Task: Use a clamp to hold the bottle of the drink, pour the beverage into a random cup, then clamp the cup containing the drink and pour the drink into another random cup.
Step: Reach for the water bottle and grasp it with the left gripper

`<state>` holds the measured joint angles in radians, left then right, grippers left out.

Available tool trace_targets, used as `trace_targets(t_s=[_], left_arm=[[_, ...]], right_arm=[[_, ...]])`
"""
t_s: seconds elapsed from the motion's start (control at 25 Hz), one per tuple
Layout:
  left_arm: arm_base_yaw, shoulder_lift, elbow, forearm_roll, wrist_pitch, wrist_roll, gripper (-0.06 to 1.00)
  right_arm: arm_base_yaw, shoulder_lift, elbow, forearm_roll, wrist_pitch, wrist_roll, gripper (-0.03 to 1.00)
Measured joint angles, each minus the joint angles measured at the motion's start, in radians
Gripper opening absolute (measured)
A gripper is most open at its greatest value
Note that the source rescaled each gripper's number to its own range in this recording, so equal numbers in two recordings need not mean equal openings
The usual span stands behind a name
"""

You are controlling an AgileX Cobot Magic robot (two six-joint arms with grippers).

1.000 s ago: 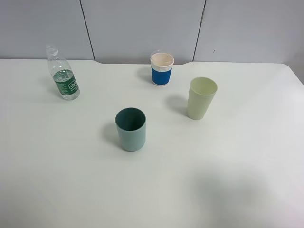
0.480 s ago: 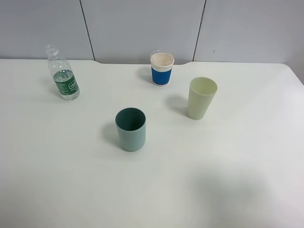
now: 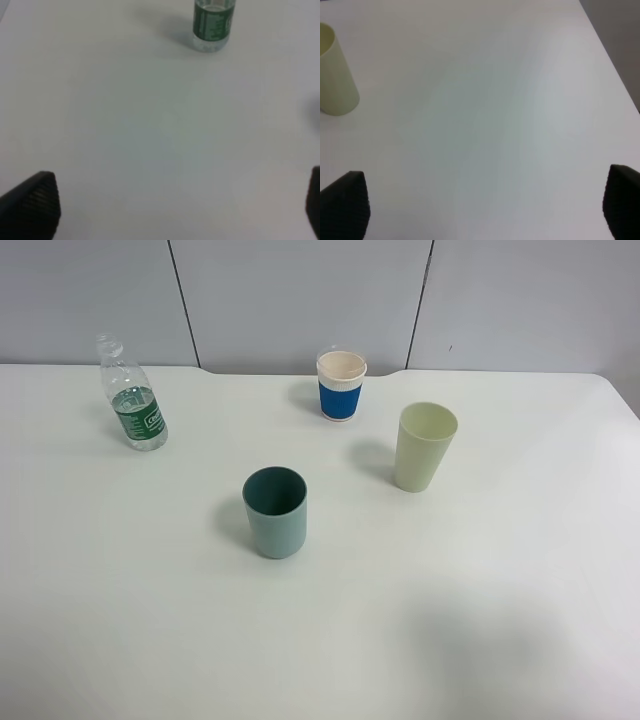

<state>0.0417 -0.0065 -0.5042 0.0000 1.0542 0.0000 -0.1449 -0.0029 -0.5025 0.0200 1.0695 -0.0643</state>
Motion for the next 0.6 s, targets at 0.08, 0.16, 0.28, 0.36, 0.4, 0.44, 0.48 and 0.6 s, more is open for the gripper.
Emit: trace_targets(t_s=[0.08, 0.16, 0.28, 0.36, 0.4, 0.44, 0.48, 0.6], left_arm=[[0.000, 0.000, 0.000, 0.000, 0.000, 0.000, 1.00], [0.000, 0.000, 0.000, 0.000, 0.000, 0.000, 1.00], [0.000, 0.000, 0.000, 0.000, 0.000, 0.000, 1.00], [0.000, 0.000, 0.000, 0.000, 0.000, 0.000, 1.00], [0.000, 0.000, 0.000, 0.000, 0.000, 0.000, 1.00], [0.000, 0.000, 0.000, 0.000, 0.000, 0.000, 1.00], [0.000, 0.000, 0.000, 0.000, 0.000, 0.000, 1.00], [0.000, 0.000, 0.000, 0.000, 0.000, 0.000, 1.00]], right_arm=[[0.000, 0.000, 0.000, 0.000, 0.000, 0.000, 0.77], [0.000, 0.000, 0.000, 0.000, 0.000, 0.000, 0.77], [0.000, 0.000, 0.000, 0.000, 0.000, 0.000, 0.77], [0.000, 0.000, 0.000, 0.000, 0.000, 0.000, 0.77], [0.000, 0.000, 0.000, 0.000, 0.000, 0.000, 0.77], [0.000, 0.000, 0.000, 0.000, 0.000, 0.000, 0.77], [0.000, 0.000, 0.000, 0.000, 0.000, 0.000, 0.77], [0.000, 0.000, 0.000, 0.000, 0.000, 0.000, 0.77]])
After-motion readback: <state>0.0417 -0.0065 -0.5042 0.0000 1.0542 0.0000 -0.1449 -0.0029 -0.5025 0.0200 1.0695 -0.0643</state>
